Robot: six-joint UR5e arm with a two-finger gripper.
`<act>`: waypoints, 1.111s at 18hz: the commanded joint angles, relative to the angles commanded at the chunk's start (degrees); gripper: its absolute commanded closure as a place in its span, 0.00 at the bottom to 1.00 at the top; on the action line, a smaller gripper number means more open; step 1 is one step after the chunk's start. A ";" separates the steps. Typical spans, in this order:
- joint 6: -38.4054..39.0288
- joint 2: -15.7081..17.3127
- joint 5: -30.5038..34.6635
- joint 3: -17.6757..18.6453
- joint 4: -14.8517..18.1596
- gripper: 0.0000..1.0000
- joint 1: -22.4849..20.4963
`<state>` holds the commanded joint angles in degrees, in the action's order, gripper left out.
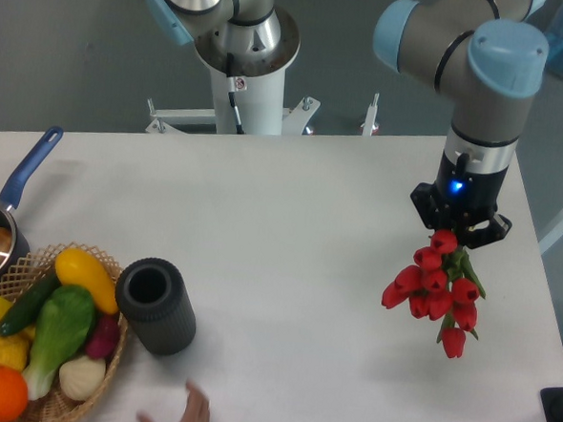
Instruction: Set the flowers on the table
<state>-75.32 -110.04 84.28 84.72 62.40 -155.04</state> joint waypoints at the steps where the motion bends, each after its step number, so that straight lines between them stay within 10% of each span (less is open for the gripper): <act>1: 0.00 0.00 0.00 0.09 -0.09 1.00 0.00; 14: 0.09 -1.05 2.11 2.64 0.00 0.95 1.23; 18: 0.17 -1.23 2.11 3.87 -0.09 0.60 1.41; 19: 0.17 -1.23 2.03 4.04 -0.17 0.40 1.41; 20: 0.17 -1.23 1.94 4.13 -0.26 0.00 1.41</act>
<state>-75.15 -111.27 86.22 88.86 62.14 -153.63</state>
